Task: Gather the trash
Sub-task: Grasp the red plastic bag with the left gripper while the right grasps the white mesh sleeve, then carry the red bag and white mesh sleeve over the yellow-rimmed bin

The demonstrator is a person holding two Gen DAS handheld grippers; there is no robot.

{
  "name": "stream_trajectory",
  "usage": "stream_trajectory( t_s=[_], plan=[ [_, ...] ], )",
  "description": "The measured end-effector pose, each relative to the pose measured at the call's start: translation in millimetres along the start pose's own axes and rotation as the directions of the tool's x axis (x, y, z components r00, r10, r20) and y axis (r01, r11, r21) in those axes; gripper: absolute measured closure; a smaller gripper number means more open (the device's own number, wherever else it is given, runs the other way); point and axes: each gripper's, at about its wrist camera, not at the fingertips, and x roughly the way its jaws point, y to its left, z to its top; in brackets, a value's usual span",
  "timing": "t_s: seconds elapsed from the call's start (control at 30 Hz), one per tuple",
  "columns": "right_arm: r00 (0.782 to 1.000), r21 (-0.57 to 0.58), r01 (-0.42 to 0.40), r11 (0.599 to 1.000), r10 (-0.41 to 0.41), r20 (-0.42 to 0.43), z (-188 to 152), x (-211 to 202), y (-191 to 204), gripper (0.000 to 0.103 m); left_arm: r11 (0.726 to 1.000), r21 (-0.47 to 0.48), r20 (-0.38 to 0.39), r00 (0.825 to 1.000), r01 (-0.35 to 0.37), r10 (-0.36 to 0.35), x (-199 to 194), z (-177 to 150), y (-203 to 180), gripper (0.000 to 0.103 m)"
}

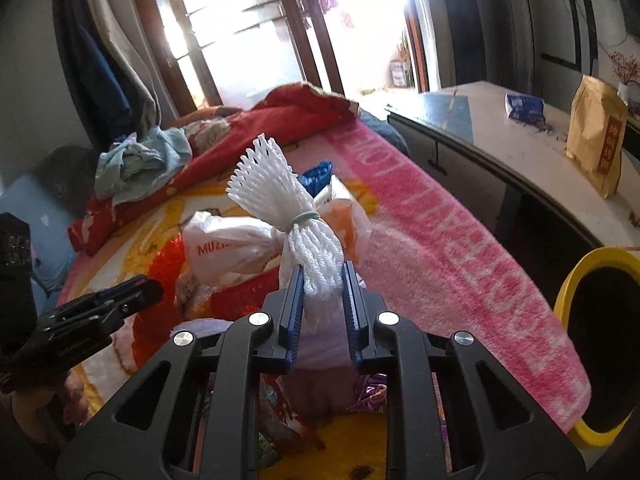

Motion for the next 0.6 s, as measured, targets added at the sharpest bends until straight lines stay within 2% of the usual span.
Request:
stream_trajectory(
  t_s=[0.37,0.6],
  plan=[
    [0.996,0.002,0.033,0.999,-0.033,0.080,5,-30,-10,0.090,0.999,-0.011,0.148,0.988,0.051,-0.049,-44,18,-9,0.082],
    [0.993,0.018,0.056,0.998,-0.058,0.103,5,-46,-20,0.090,0.995,0.028,0.185,0.978,0.097,-0.100,-54,30,-29,0.082]
  ],
)
